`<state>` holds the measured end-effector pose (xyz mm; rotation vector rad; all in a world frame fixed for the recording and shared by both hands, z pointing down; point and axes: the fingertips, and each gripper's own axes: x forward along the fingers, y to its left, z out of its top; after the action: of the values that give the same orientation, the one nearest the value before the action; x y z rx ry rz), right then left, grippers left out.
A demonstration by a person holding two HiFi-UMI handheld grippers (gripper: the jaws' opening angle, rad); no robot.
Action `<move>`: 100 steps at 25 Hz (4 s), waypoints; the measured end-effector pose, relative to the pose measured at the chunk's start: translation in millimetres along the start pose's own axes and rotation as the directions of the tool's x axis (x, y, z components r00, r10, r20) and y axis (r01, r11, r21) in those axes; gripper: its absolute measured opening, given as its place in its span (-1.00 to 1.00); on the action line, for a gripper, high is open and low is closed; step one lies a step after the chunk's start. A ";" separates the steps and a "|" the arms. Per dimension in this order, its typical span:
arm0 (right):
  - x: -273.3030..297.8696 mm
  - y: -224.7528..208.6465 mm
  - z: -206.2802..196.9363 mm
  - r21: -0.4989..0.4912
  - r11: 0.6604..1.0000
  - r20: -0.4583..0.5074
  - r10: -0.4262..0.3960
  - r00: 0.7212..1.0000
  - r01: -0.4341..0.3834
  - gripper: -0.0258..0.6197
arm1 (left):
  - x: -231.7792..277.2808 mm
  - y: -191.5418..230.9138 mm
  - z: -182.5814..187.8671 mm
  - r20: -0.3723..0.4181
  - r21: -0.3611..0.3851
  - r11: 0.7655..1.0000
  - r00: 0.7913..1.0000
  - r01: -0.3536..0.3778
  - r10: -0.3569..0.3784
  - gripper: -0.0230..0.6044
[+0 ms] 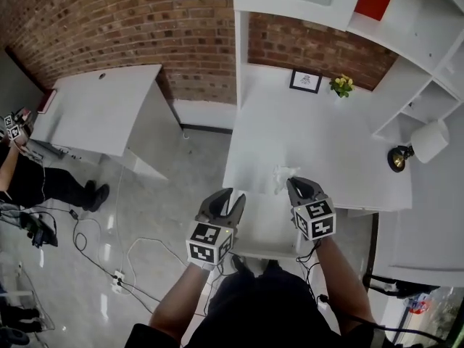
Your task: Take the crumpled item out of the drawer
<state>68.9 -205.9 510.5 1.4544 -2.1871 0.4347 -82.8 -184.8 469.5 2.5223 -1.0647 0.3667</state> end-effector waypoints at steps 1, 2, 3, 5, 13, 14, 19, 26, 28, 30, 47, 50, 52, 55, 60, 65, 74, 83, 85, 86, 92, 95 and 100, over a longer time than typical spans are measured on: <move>-0.7 -7.3 0.9 0.001 1.000 0.001 -0.017 1.000 0.017 -0.87 | 2.6 -1.8 1.4 -0.001 0.011 1.000 1.000 0.009 -0.009 -0.51; -0.9 -14.6 1.2 0.001 0.999 0.000 -0.033 0.999 0.033 -0.87 | 5.3 -3.3 1.9 -0.004 0.016 1.000 1.000 0.019 -0.019 -0.51; -0.9 -21.6 1.3 0.000 0.999 -0.003 -0.047 0.999 0.047 -0.87 | 8.0 -4.3 1.1 -0.009 0.017 0.999 1.000 0.027 -0.027 -0.51; 1.0 -34.8 0.7 -0.003 0.997 -0.012 -0.071 0.997 0.071 -0.87 | 13.3 -5.7 -3.4 -0.024 0.011 0.999 0.999 0.038 -0.038 -0.51; 48.0 -84.5 -21.7 -0.003 0.997 -0.071 -0.077 0.995 0.077 -0.87 | 35.2 1.1 -20.9 -0.079 -0.005 1.000 0.997 -0.022 0.021 -0.51; 56.7 -90.6 -25.4 -0.004 0.997 -0.080 -0.072 0.994 0.072 -0.87 | 38.4 4.1 -22.3 -0.084 -0.007 0.999 0.996 -0.038 0.037 -0.51; 100.1 -107.5 -39.3 -0.033 0.999 -0.134 -0.037 0.990 0.033 -0.86 | 51.0 22.0 -26.5 -0.117 -0.021 0.992 0.986 -0.121 0.118 -0.51; 154.8 -122.2 -69.2 -0.105 0.994 -0.232 0.000 0.973 -0.025 -0.85 | 75.9 21.1 -32.4 -0.167 0.006 0.988 0.974 -0.155 0.154 -0.51; 167.3 -120.8 -74.9 -0.101 0.994 -0.241 0.012 0.970 -0.037 -0.85 | 78.2 24.7 -39.1 -0.187 0.009 0.986 0.968 -0.167 0.165 -0.51; 177.1 -118.5 -79.2 -0.103 0.994 -0.255 0.020 0.967 -0.048 -0.84 | 80.0 28.1 -46.8 -0.208 0.009 0.984 0.963 -0.176 0.174 -0.51; 133.4 -123.7 -29.7 -0.067 0.997 -0.060 -0.053 0.997 0.049 -0.63 | 78.3 29.5 -39.3 -0.165 0.009 0.990 0.976 -0.143 0.143 -0.51; 104.9 -120.5 -8.9 -0.087 0.992 -0.015 -0.091 0.996 0.089 -0.63 | 67.5 30.8 -31.3 -0.137 0.010 0.991 0.981 -0.135 0.135 -0.51; 82.7 -120.4 7.1 -0.097 0.987 0.026 -0.124 0.992 0.126 -0.64 | 59.6 30.1 -20.5 -0.113 0.019 0.992 0.985 -0.128 0.129 -0.51; 45.8 -120.8 32.4 -0.097 0.980 0.096 -0.165 0.982 0.174 -0.65 | 50.9 24.9 1.7 -0.059 0.043 0.992 0.991 -0.117 0.120 -0.51; -18.9 -122.4 70.2 -0.074 0.962 0.215 -0.240 0.947 0.261 -0.75 | 34.4 16.9 38.9 0.049 0.084 0.991 0.993 -0.109 0.105 -0.51; -82.8 -102.4 83.7 0.014 0.948 0.275 -0.311 0.910 0.319 -0.77 | -9.0 8.5 45.4 0.088 0.083 0.990 0.991 -0.113 0.106 -0.51; -142.9 -53.9 125.3 0.040 0.937 0.421 -0.332 0.844 0.348 -0.85 | -53.1 5.4 81.0 0.206 0.098 0.985 0.971 -0.145 0.123 -0.51; -164.9 -8.5 165.6 0.013 0.966 0.540 -0.223 0.812 0.256 -0.89 | -104.7 10.7 124.0 0.358 0.054 0.968 0.909 -0.246 0.212 -0.51; -170.6 -5.6 177.3 0.011 0.972 0.574 -0.197 0.795 0.233 -0.90 | -109.7 4.5 133.5 0.379 0.055 0.965 0.900 -0.256 0.217 -0.51; -173.8 -5.7 181.6 0.009 0.975 0.589 -0.185 0.787 0.223 -0.90 | -110.1 -0.4 139.0 0.390 0.058 0.964 0.895 -0.261 0.219 -0.51; -182.4 -14.1 180.7 -0.055 0.987 0.608 -0.085 0.789 0.149 -0.91 | -85.0 -41.8 161.9 0.422 0.088 0.954 0.878 -0.288 0.226 -0.51; -188.5 -28.1 177.0 -0.083 0.988 0.608 -0.056 0.792 0.134 -0.91 | -65.2 -65.9 170.1 0.428 0.097 0.951 0.875 -0.295 0.228 -0.52; -189.2 -55.4 164.5 -0.085 0.990 0.592 -0.037 0.805 0.108 -0.91 | -37.8 -101.0 169.8 0.414 0.128 0.951 0.886 -0.282 0.208 -0.52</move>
<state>146.7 -164.4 269.3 1.7726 -2.5502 -0.2153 -19.5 -170.3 279.1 2.6992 -1.5820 0.0123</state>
